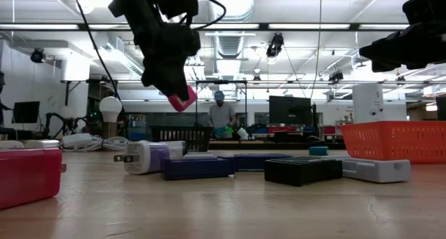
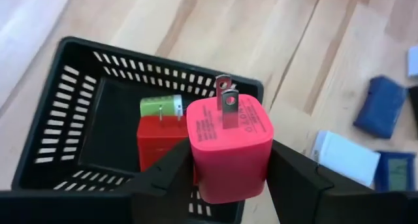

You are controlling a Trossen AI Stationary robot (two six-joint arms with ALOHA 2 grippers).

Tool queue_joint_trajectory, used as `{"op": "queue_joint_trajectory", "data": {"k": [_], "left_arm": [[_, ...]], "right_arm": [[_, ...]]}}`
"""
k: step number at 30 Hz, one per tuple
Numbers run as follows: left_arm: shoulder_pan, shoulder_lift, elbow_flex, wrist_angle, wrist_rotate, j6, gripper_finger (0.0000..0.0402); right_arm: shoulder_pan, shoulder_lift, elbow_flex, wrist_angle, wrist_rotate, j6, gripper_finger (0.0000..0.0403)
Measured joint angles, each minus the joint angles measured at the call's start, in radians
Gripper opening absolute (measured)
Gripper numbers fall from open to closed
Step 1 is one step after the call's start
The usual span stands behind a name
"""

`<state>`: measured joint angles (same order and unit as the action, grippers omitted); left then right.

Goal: Pick & Place Office items
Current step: Put the middle pink charger adapter in the black bin

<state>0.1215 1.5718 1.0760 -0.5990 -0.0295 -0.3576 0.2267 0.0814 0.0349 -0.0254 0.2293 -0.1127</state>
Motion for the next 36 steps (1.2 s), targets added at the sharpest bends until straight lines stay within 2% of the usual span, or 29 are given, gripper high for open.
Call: {"op": "queue_joint_trajectory", "data": {"k": [18, 32, 36], "left_arm": [[0.016, 0.149, -0.001, -0.006, 0.094, 0.014, 0.0167], [0.016, 0.152, -0.001, -0.004, 0.102, 0.007, 0.0168], [0.016, 0.151, -0.001, -0.004, 0.115, 0.007, 0.0182]], "right_arm": [[0.000, 0.000, 0.000, 0.000, 0.000, 0.000, 0.0008], [0.000, 0.000, 0.000, 0.000, 0.000, 0.000, 0.0008], [0.000, 0.000, 0.000, 0.000, 0.000, 0.000, 0.0009]]}}
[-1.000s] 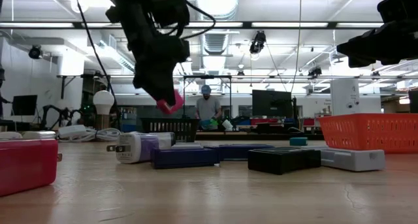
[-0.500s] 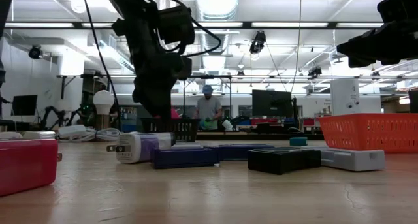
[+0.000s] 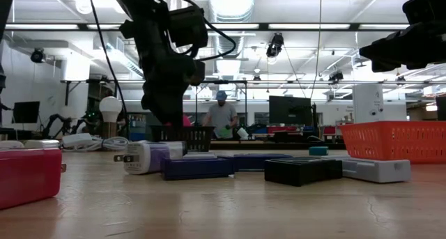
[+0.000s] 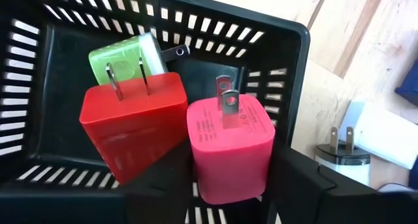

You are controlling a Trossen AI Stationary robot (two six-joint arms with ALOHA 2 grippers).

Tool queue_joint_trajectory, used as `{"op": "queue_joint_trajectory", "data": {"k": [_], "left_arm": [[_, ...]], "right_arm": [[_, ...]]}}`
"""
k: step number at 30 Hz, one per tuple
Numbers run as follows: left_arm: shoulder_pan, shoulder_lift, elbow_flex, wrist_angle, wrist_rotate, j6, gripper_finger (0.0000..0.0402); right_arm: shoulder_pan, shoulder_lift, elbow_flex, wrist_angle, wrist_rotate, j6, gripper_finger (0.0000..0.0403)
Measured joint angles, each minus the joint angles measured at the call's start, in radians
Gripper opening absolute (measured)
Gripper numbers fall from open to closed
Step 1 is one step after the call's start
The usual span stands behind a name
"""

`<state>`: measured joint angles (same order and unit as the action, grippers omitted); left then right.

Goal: Pick & Place Office items
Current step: Put the middle pink charger adapter in the black bin, then put the left white charger adapter in the black bin

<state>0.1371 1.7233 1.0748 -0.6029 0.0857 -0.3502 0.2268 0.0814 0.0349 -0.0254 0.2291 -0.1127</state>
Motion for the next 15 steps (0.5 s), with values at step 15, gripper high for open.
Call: {"op": "queue_joint_trajectory", "data": {"k": [15], "left_arm": [[0.000, 0.000, 0.000, 0.000, 0.005, 0.000, 0.0260]], "right_arm": [[0.000, 0.000, 0.000, 0.000, 0.000, 0.000, 0.0009]]}}
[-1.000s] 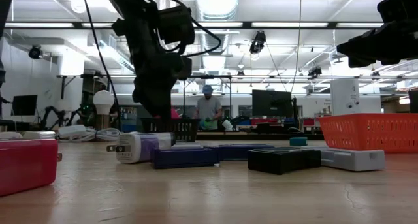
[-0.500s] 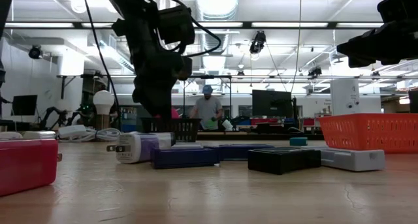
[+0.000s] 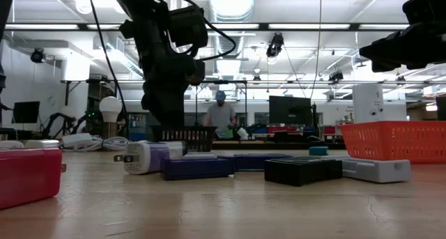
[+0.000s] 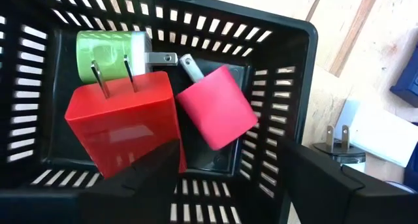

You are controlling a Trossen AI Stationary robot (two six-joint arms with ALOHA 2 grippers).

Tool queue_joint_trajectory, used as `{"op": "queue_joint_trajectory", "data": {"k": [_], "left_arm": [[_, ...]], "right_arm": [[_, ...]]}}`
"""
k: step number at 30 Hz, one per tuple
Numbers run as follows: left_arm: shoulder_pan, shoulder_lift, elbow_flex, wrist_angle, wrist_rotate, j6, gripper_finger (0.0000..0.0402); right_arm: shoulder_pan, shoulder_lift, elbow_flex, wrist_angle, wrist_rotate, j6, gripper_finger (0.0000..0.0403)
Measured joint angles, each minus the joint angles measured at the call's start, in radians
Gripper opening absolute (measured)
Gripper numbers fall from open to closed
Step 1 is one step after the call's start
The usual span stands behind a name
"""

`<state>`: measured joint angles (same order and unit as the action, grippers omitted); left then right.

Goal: Pick & Place Office items
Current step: Put the left white charger adapter in the black bin

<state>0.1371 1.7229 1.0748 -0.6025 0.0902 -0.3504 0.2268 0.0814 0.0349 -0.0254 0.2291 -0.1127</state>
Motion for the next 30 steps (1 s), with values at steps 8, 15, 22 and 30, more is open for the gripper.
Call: {"op": "queue_joint_trajectory", "data": {"k": [8, 15, 22, 30], "left_arm": [[0.000, -0.012, 0.014, -0.007, 0.020, 0.015, 0.0261], [-0.002, -0.136, 0.070, -0.073, -0.007, 0.024, 0.0260], [-0.016, -0.293, 0.065, -0.109, -0.057, -0.314, 0.0259], [-0.145, -0.346, 0.048, -0.317, -0.166, -0.668, 0.0260]], "right_arm": [[0.000, 0.000, 0.000, 0.000, 0.000, 0.000, 0.0008], [0.000, 0.000, 0.000, 0.000, 0.000, 0.000, 0.0009], [0.000, 0.001, 0.000, 0.000, 0.001, 0.000, 0.0009], [0.000, 0.000, 0.000, 0.000, 0.000, 0.000, 0.0008]]}}
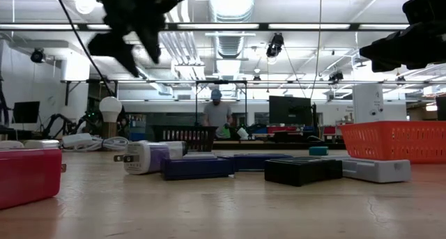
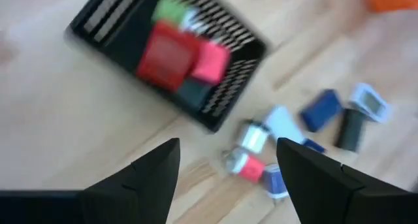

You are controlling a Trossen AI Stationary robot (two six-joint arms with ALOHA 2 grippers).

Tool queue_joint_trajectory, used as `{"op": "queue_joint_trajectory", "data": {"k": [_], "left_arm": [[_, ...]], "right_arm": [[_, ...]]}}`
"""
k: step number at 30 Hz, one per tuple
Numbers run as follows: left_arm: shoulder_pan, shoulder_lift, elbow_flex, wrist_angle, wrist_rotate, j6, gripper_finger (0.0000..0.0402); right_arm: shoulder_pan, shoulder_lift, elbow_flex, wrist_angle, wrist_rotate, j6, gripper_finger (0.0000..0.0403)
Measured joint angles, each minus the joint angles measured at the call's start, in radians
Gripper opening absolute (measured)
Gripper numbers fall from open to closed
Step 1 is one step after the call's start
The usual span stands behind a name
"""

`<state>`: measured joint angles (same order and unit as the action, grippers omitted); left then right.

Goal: Pick & Place Office items
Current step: Put the left white charger adapter in the black bin

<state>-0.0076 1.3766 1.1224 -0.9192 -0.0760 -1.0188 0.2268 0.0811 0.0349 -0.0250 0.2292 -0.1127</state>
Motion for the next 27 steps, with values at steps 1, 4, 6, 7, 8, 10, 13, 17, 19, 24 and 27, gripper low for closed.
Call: {"op": "queue_joint_trajectory", "data": {"k": [1, 4, 6, 7, 8, 10, 13, 17, 19, 24, 27], "left_arm": [[-0.021, 0.000, -0.002, -0.028, -0.031, -0.069, 0.0259], [-0.075, 0.001, -0.012, -0.129, -0.077, -0.292, 0.0260], [-0.112, 0.002, -0.030, -0.185, -0.078, -0.429, 0.0259], [-0.132, 0.002, -0.039, -0.205, -0.078, -0.497, 0.0259], [-0.152, 0.002, -0.047, -0.227, -0.077, -0.564, 0.0259], [-0.193, 0.002, -0.061, -0.271, -0.068, -0.712, 0.0259], [-0.243, 0.002, -0.093, -0.290, -0.037, -0.889, 0.0258], [-0.264, 0.002, -0.120, -0.286, 0.004, -0.964, 0.0259], [-0.264, 0.002, -0.131, -0.271, 0.032, -0.968, 0.0258], [-0.262, 0.002, -0.162, -0.258, 0.086, -0.983, 0.0258], [-0.255, 0.002, -0.182, -0.251, 0.088, -0.980, 0.0257]], "right_arm": [[0.000, 0.000, 0.000, 0.000, 0.000, 0.000, 0.0008], [0.000, 0.000, 0.000, 0.000, 0.000, 0.000, 0.0009], [0.000, 0.000, 0.000, 0.000, 0.000, 0.000, 0.0008], [0.000, 0.000, 0.000, 0.000, 0.000, 0.000, 0.0009], [0.000, 0.000, 0.000, 0.000, 0.000, 0.000, 0.0009], [0.000, 0.000, 0.000, 0.000, 0.000, 0.000, 0.0009], [0.000, 0.000, 0.000, 0.000, 0.000, 0.000, 0.0009], [0.000, 0.000, 0.000, 0.000, 0.000, 0.000, 0.0009], [0.000, 0.000, 0.000, 0.000, 0.000, 0.000, 0.0009], [0.000, 0.000, 0.000, 0.000, 0.000, 0.000, 0.0008], [0.000, 0.000, 0.000, 0.000, 0.000, 0.000, 0.0008]]}}
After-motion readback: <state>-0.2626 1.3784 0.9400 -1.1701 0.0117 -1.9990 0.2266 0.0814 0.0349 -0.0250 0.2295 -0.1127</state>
